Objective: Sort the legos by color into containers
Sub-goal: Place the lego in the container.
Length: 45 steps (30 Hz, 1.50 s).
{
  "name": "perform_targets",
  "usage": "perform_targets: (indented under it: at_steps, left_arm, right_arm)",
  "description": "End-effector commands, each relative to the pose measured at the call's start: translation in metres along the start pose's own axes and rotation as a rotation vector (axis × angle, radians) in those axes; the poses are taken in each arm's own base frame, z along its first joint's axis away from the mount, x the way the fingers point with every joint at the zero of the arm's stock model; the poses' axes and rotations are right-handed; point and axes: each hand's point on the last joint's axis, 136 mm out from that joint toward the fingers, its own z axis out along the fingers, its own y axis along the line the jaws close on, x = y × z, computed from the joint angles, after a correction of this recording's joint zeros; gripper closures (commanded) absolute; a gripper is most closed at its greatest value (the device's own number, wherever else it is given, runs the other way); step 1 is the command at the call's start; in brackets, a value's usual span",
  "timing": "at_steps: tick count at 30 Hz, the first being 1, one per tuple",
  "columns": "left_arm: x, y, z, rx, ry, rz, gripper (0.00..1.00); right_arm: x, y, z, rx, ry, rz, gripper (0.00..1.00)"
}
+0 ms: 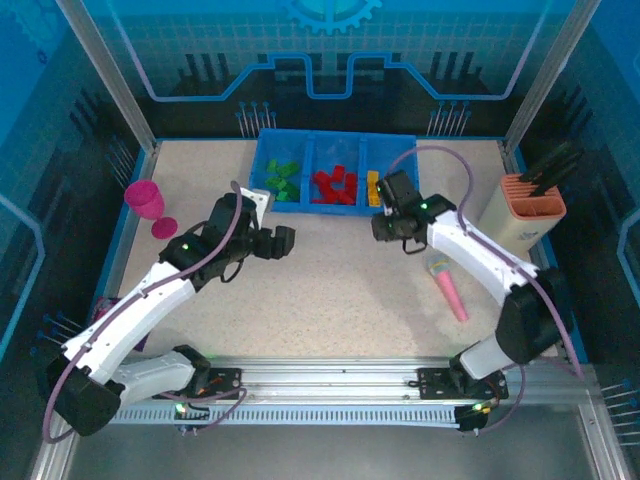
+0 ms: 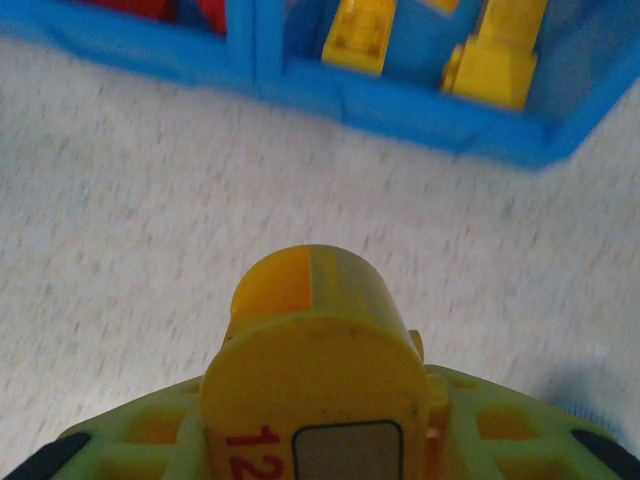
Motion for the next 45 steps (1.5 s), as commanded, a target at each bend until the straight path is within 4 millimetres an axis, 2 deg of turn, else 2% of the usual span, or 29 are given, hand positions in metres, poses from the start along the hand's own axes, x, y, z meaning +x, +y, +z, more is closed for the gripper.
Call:
perform_targets:
  at_steps: [1,3,7,13,24,29,34,37,41,45]
  left_arm:
    - [0.009,0.010,-0.009,-0.029,0.006,-0.017,0.10]
    - [0.012,0.012,-0.012,-0.034,0.005,-0.018,0.09]
    - [0.016,0.016,-0.016,-0.051,0.012,-0.034,0.09]
    - [0.023,0.020,-0.022,-0.062,0.021,-0.072,0.09]
    - [0.040,0.025,-0.031,-0.067,0.044,-0.119,0.09]
    - [0.054,0.026,-0.031,-0.055,0.060,-0.141,0.09]
    - [0.060,0.038,-0.036,-0.099,0.023,-0.139,0.06]
    - [0.051,0.048,-0.038,-0.152,-0.010,-0.130,0.05]
    - [0.033,0.061,-0.041,-0.215,-0.088,-0.136,0.03]
    - [0.007,0.102,-0.056,-0.392,-0.223,-0.135,0.01]
  right_arm:
    - [-0.046,-0.008,0.021,-0.002,-0.089,-0.082,0.68]
    - [-0.068,-0.011,0.037,0.004,-0.117,-0.082,0.68]
    - [-0.099,-0.016,0.072,0.033,-0.136,-0.095,0.68]
    - [-0.127,-0.035,0.120,0.073,-0.128,-0.048,0.69]
    - [-0.153,-0.061,0.150,0.094,-0.150,0.016,0.64]
    - [-0.160,-0.062,0.152,0.078,-0.157,0.015,0.55]
    - [-0.167,-0.056,0.141,0.038,-0.180,0.018,0.45]
    - [-0.168,-0.053,0.132,0.021,-0.195,0.006,0.38]
    - [-0.171,-0.053,0.115,0.026,-0.209,-0.008,0.38]
    - [-0.181,-0.048,0.081,-0.014,-0.297,0.010,0.38]
